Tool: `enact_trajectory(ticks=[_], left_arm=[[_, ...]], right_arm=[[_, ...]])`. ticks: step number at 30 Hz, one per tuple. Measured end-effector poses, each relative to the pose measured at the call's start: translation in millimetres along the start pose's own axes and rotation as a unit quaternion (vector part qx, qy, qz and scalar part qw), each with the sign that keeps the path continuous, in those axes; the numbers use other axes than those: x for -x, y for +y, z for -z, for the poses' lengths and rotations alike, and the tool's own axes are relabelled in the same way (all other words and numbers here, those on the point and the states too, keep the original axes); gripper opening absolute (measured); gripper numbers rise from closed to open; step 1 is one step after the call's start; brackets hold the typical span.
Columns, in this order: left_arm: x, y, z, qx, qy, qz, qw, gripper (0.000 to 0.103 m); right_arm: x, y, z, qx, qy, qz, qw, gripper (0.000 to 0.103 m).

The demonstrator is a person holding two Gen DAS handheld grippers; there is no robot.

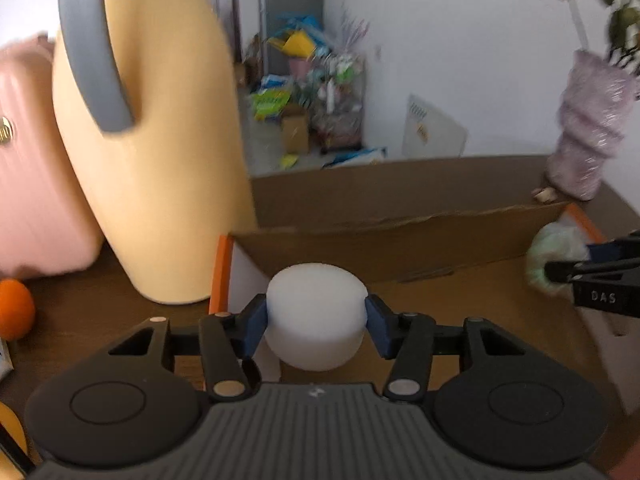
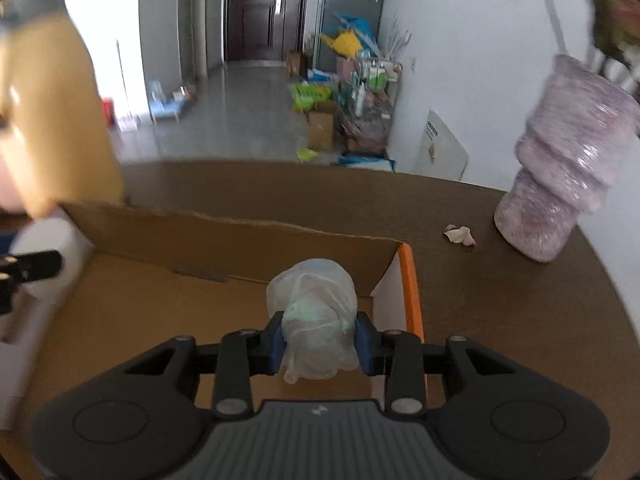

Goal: Organize soft objects
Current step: 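Carry both items over the cardboard box and open both grippers to drop them, then withdraw both tools from the box back toward the table objects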

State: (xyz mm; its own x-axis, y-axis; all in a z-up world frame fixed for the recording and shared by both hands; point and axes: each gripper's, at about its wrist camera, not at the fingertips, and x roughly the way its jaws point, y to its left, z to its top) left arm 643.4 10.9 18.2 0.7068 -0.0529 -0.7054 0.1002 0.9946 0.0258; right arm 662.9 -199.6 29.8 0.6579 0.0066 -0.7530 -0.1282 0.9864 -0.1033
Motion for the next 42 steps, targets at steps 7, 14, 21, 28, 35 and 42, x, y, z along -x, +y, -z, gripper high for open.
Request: enact_trajectory(ticks=[7,14,21,28,35,42], left_arm=[[-2.8,0.7,-3.1,0.006,-0.003,0.019,0.9998,0.082],[71.7,6.8,-22.6,0.022,-0.048,0.021,0.9984,0.083],[201.8,17.8,-19.1,0.036,-0.136,-0.004,0.9901,0.091],[289.3,6.8,61.1,0.044,-0.219,-0.017,0.9745,0.095],[360.6,-10.1,180.6,0.036,-0.299,-0.029,0.9531,0.101],[415.6,-37.4,306.1,0.034,-0.327,0.016,0.9443,0.103]], right_arm=[[-17.4,8.0,1.1,0.042,0.004,0.003,0.999,0.071],[22.3,-1.7,-6.8,0.024,-0.026,-0.003,0.999,0.076],[149.1,-29.1,-9.8,0.009,-0.104,-0.009,0.994,0.092],[246.3,-37.7,59.0,0.002,-0.195,-0.024,0.981,0.093],[302.6,-36.0,162.1,-0.014,-0.280,-0.024,0.960,0.092],[348.3,-19.3,308.7,-0.042,-0.331,-0.060,0.941,0.094]])
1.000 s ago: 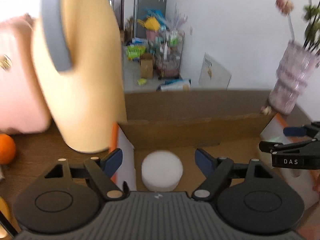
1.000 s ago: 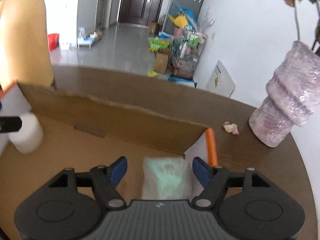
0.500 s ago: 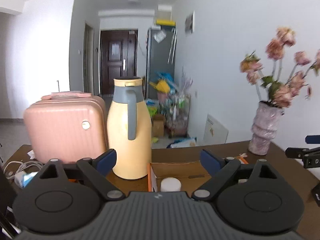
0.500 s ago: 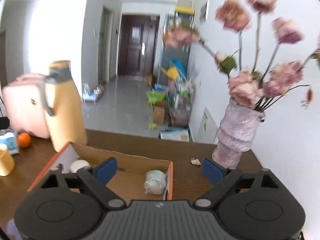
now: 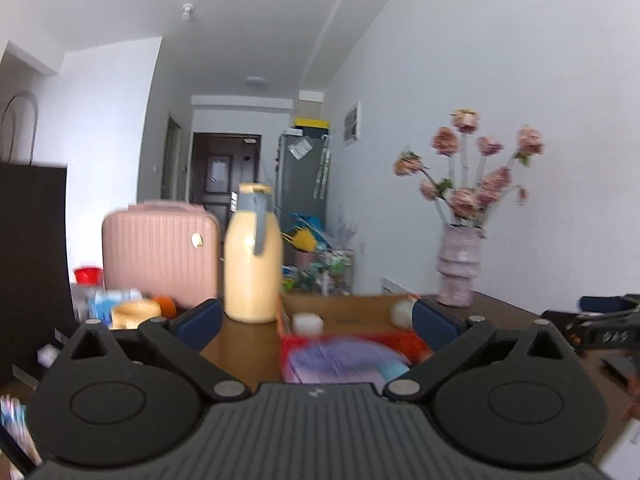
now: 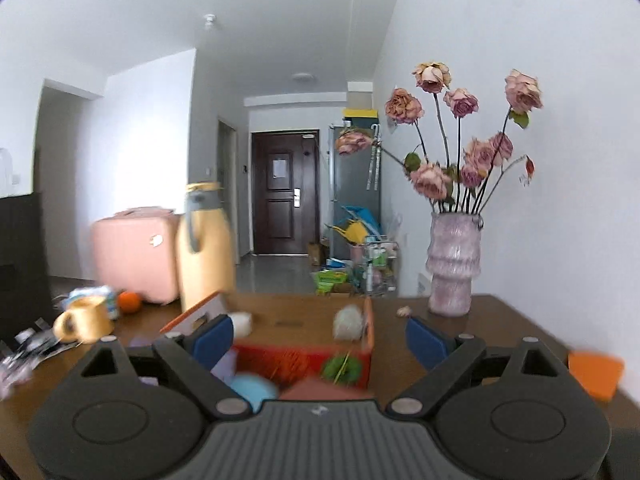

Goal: Organize soft objects
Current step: 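Withdraw both tools from the box back toward the table objects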

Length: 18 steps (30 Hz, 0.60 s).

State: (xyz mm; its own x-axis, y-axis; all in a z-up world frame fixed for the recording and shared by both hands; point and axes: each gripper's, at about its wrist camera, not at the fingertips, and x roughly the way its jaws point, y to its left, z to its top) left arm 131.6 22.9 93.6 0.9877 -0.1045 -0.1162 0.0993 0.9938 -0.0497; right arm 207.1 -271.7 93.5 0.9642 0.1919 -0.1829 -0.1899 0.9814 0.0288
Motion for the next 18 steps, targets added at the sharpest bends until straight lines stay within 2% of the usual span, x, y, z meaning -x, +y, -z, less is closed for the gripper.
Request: enact_trajectory(ticks=[3,7,11,14,18], left_arm=[[36.8,-8.3,29.2,0.005,0.015,0.013,0.9998,0.103],[77.1,-14.4,65.8,-0.007,0.045,-0.003,0.9989,0.103],[96.9,-8.2,86.4,0.002,0.070,-0.008,0.9975,0.103],[94.6,-2.1,84.4,0.006,0.069,-0.022,0.9974,0.103],[91.2,7.6,83.2,0.030,0.065,-0.033,0.9969,0.103]], right_arm=[[45.6,12.1,35.3,0.011,-0.001,-0.015,1.000,0.096],[99.3,26.3,77.5,0.022,-0.001,-0.043,0.999,0.102],[141.0,37.5,113.2,0.038,0.004,-0.030,0.999,0.103],[153.5,39.8,119.5,0.046,0.015,-0.042,0.998,0.103],[153.8,38.3,113.4,0.036,0.000,-0.024,0.999,0.103]])
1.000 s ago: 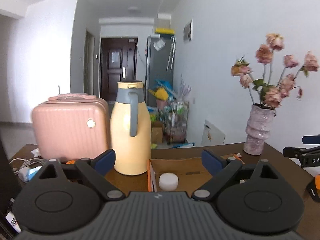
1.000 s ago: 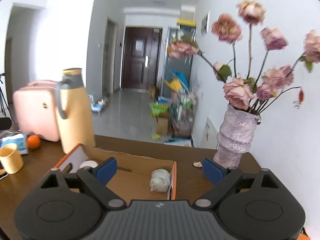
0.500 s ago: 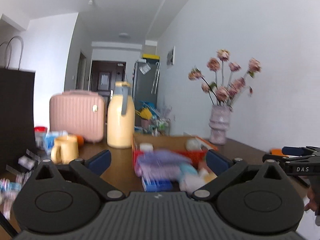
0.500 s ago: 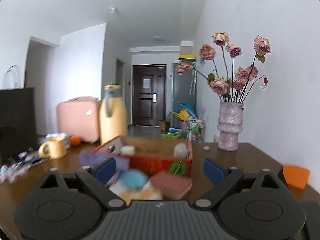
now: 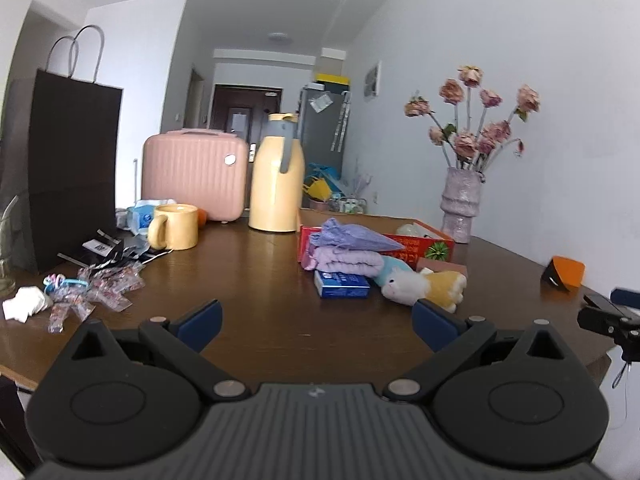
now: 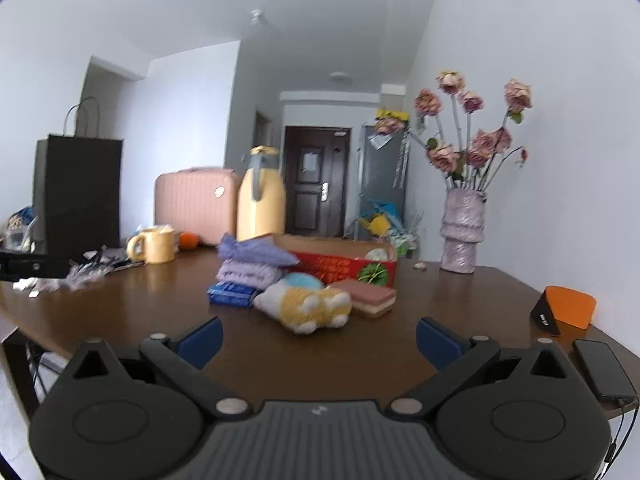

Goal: Organize soft objects
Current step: 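Withdraw both tools from the box back toward the table objects, then grasp the lavender cloth pouch with the left gripper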

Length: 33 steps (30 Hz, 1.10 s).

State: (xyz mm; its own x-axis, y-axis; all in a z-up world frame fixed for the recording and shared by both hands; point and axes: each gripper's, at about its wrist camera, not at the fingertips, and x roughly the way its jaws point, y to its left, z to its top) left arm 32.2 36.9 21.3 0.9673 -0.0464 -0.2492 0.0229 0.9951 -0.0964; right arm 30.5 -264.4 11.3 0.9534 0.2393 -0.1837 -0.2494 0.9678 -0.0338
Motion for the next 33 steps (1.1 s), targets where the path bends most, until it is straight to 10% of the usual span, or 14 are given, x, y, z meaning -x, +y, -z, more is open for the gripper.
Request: enact_trajectory(ticks=[14,28,33], left_arm=[[-93.8,9.2,-32.6,0.042,0.036,-0.019,0.9983,0.103],[-309.2,32.9,-85.2,0.199,0.130,0.031,0.9709,0.102],[-338.9,44.2,-74.5,0.233,0.175,0.079,0.9535,0.049]], right_arm=[[-75.8,-23.2,-14.8,-0.084,0.044,-0.028,0.995,0.101],[-321.9,-37.5,-84.7,-0.170,0.128,-0.148,0.966,0.087],[-398.7,-34.4,-72.2,-0.216,0.186,-0.171,0.943,0.064]])
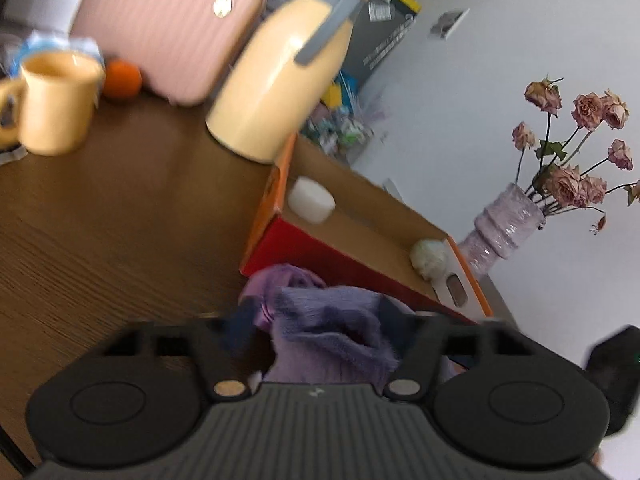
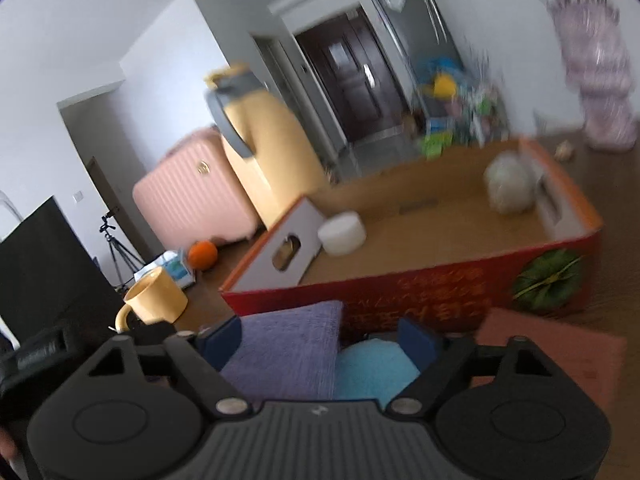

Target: Organize soft objects

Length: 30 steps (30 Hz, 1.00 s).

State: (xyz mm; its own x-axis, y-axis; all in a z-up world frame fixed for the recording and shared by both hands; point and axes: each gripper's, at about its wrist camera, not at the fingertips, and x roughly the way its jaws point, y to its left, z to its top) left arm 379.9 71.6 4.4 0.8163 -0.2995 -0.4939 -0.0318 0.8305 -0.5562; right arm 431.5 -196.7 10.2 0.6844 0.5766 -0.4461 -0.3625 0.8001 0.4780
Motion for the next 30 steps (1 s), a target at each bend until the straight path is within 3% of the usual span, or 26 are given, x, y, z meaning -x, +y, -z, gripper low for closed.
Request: enact_trajectory(ticks=[2,4,5,10,16,22,26,29,30], left_arm=[[-3.2,6.2,-0.2,0.012,0.004,0.008,0.9999,0.042],[0.0,8.6,0.3,0.013,-0.004,0.009,0.9999,0.022],[2.4,8.5,-0.3,0.013,-0.009,0.012,0.9998,0.019],[21.3,-8.0,-2.6,-0.014,-0.025,0.036,0.9989,0.006],[84.7,-36.0,17.6,-0.052,-0.042,0.080,0.9946,0.005],[128.1,-45.7,93.7,-0.085,0.006,0.072,0.9938,0.005],[131.2,-41.1,141.7,-0.098,0.044,0.039,0.9935,0.005],[139.2,-38.8,160.3,-0.109,0.032,0.016,0.9934,0.012],[143.3,-37.3,162.2,-0.112,0.032,0.018,0.9930,0.020]], right_arm=[[-14.7,-8.6,-1.1,-0.027,0.015,-0.026,0.999,0.032],[-22.2,-10.1,-0.7,-0.029,0.032,-0.038,0.998,0.017],[-20.6,-9.4,-0.7,-0.026,0.033,-0.035,0.998,0.007],[-7.5,0.3,-2.1,-0.010,0.012,-0.024,1.000,0.004],[63.4,35.6,6.7,0.036,-0.036,-0.025,0.998,0.003],[142.0,54.6,82.4,0.050,-0.034,0.016,0.998,0.004],[164.0,54.6,138.0,0.047,-0.020,0.061,0.997,0.004],[168.5,52.5,165.5,0.060,-0.010,0.094,0.994,0.011],[172.0,52.3,172.1,0.062,-0.011,0.102,0.993,0.013]])
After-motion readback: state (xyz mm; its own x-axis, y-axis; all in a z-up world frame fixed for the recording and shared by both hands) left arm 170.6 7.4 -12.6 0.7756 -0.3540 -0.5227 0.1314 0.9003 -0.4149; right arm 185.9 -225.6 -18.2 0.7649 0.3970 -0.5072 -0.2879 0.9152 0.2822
